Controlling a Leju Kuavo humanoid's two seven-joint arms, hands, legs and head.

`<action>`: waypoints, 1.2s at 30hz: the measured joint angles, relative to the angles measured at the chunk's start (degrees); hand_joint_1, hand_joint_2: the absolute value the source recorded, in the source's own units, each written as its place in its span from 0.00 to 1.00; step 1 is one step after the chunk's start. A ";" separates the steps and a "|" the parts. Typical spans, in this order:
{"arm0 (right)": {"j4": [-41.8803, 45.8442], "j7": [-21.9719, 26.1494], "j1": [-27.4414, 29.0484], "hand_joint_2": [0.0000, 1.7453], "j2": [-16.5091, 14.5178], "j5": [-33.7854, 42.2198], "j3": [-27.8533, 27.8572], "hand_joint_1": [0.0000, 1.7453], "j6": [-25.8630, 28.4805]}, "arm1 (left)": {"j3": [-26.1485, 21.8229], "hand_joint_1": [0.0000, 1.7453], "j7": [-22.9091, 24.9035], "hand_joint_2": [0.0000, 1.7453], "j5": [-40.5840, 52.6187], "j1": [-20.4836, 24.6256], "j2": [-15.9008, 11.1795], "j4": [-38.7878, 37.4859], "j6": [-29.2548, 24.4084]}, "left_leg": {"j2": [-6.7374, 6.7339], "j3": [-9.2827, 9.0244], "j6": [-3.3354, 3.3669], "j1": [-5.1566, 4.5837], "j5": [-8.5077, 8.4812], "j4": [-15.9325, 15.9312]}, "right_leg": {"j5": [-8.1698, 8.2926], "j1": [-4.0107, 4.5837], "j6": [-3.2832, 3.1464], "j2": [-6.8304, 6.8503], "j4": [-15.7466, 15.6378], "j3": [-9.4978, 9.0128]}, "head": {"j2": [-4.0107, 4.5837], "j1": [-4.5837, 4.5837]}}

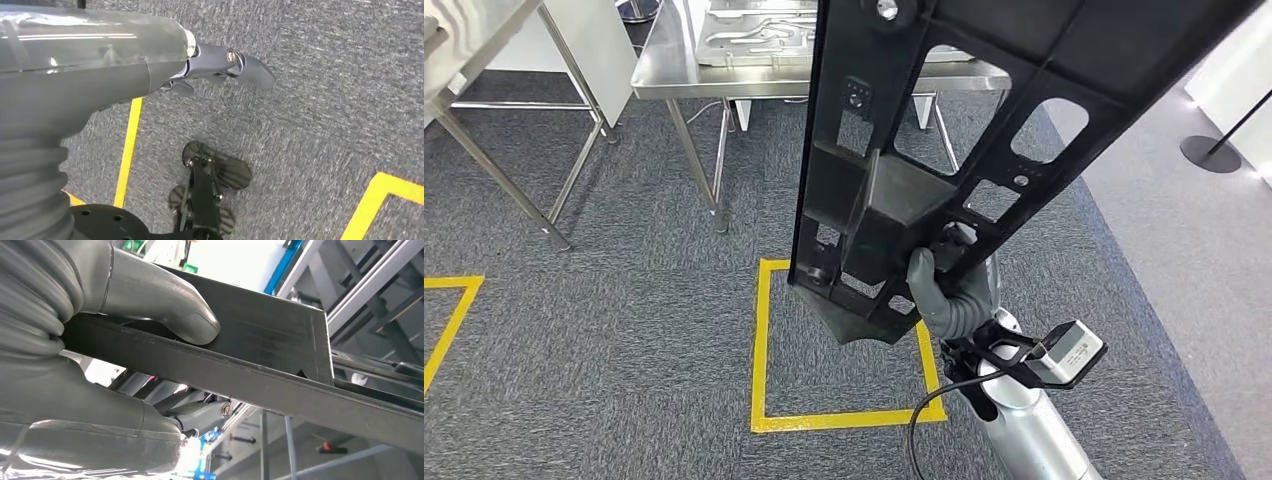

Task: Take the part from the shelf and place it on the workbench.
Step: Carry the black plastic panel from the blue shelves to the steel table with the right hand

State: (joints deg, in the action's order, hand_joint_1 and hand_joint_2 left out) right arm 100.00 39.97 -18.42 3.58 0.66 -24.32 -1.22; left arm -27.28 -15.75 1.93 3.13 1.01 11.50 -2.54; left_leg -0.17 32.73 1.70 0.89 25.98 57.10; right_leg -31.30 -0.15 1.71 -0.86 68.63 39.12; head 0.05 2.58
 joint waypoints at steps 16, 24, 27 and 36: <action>0.82 -0.02 1.49 1.00 -0.27 -0.80 0.76 1.00 0.32 | 0.06 0.00 -0.40 1.00 1.04 0.02 -0.23 0.02 0.51 | -0.41 5.82 -3.43 0.06 6.84 14.25 | 3.75 -0.26 -3.20 0.70 -11.34 -7.41 | 0.00 0.02; 0.78 -0.04 1.59 1.00 -0.66 -0.88 0.76 1.00 0.37 | 0.10 0.00 -0.44 1.00 1.14 -0.34 -0.50 -0.01 0.30 | -0.05 4.25 -1.47 -0.86 -2.92 2.52 | -0.49 -0.05 -2.01 -0.25 -11.94 -12.77 | 0.01 0.02; 0.81 -0.08 1.60 1.00 -0.75 -0.99 0.81 1.00 0.55 | 0.11 0.00 -0.47 1.00 1.17 -0.22 -0.59 0.00 0.23 | -0.02 2.72 -0.52 -0.81 -1.68 0.82 | 0.34 -0.02 -0.82 -0.15 -10.61 -12.70 | -0.01 0.02; 0.77 -0.04 1.87 1.00 -0.79 -0.54 1.43 1.00 0.03 | 0.11 0.00 -0.42 1.00 1.35 -0.57 -0.59 -0.02 0.09 | 0.12 -5.18 -0.13 -0.45 3.67 -0.69 | -0.77 -0.61 0.59 0.58 -1.52 0.77 | 0.00 0.00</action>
State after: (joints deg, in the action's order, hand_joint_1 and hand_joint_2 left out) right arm 100.77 39.93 -16.54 2.80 0.12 -22.90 -1.20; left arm -27.17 -16.17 3.29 2.56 0.42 11.47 -2.45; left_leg -0.05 27.55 1.56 0.45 29.65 56.41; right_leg -32.07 -0.76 2.30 -0.28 67.11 39.89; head 0.05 2.58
